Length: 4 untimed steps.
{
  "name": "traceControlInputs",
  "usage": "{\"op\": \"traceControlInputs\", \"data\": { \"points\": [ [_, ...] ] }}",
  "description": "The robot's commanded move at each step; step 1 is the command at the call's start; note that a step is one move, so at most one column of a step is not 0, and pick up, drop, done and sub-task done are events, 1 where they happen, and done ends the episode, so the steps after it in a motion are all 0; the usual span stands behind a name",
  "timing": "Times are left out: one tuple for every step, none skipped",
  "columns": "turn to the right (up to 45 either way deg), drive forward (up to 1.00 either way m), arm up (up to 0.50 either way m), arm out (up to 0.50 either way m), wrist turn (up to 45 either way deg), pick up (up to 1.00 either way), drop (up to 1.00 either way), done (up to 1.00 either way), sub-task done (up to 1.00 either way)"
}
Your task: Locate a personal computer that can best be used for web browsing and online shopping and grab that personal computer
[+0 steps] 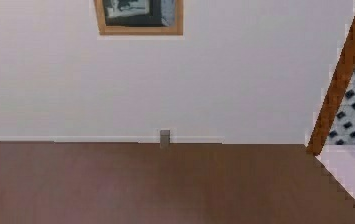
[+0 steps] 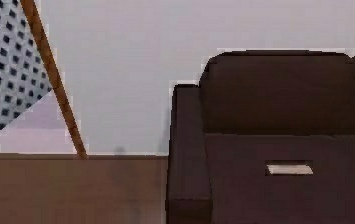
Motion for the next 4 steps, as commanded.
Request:
{"op": "traceControlInputs", "data": {
  "points": [
    [9.0,0.00,0.00,0.00,0.0,0.00,0.00,0.00,0.00],
    [3.0,0.00,0.00,0.00,0.0,0.00,0.00,0.00,0.00],
    [0.0,0.15,0.00,0.00,0.0,0.00,0.00,0.00,0.00],
    [24.0,0.00,0.00,0.00,0.0,0.00,0.00,0.00,0.00]
  ]
}}
